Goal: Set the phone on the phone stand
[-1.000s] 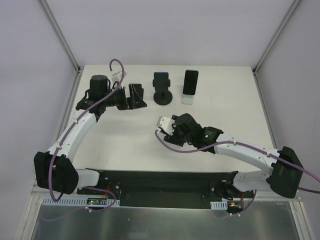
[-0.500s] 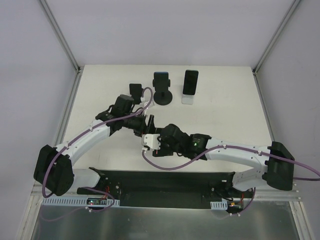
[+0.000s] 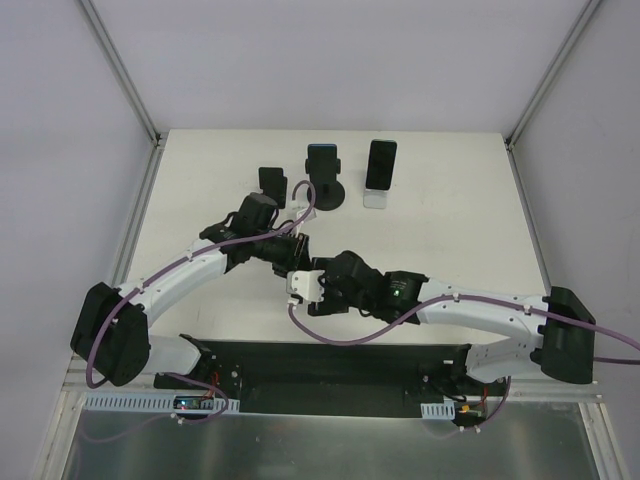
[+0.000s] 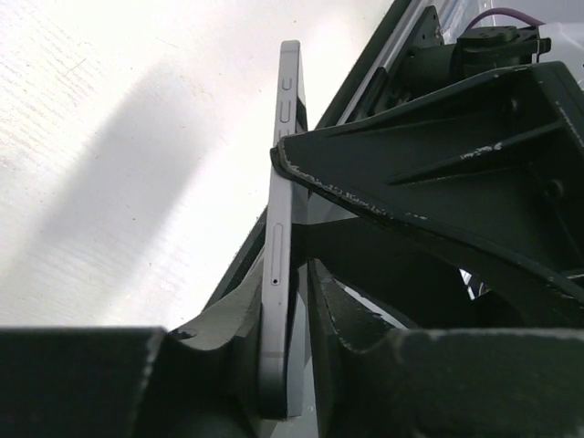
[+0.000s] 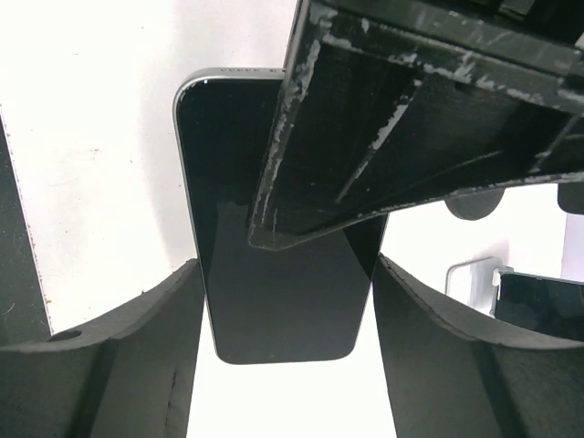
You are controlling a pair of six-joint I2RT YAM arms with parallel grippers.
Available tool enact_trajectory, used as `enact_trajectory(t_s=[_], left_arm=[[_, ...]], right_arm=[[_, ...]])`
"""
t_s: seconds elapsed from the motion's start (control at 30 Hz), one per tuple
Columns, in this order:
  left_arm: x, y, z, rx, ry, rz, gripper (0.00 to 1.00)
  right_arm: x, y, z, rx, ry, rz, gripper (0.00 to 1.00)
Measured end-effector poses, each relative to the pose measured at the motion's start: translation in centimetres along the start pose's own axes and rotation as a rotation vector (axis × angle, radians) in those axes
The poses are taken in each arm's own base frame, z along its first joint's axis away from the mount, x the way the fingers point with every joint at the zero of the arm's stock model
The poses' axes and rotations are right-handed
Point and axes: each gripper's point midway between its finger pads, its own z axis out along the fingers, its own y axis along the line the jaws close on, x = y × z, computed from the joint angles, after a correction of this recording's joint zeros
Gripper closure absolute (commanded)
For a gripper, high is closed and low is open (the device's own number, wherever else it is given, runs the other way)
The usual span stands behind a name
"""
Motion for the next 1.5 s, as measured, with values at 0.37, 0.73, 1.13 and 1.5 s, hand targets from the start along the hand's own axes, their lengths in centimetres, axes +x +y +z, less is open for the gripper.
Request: enact_trajectory(t_s=[0.37,0.73,1.13,1.5], left_arm=[[-0.7,-0.1,-1.2,-0.082,-0.082,0.016,1.00],[-0.9,-0.3,-5.7,-0.231,-0.328,0.188,1.00],[-0.3,0.0,-6.0,-0.217,-0.416,0.155,1.00],[-2.5,3.4,-7.9,-0.465,-0.537,-0.163,1.00]], right_arm=[[-0.7,-1.0,-0.1,0.075,-0.017,0.013,0.04],[2.9,-1.5,-3.3,0.239,-0.041,0.321,0.04],[6.4,-6.0,-8.1,0.409,-0.273,1.303,0.04],[2.9,-2.9,-0.8,0.038,-0.210,2.156,0.04]])
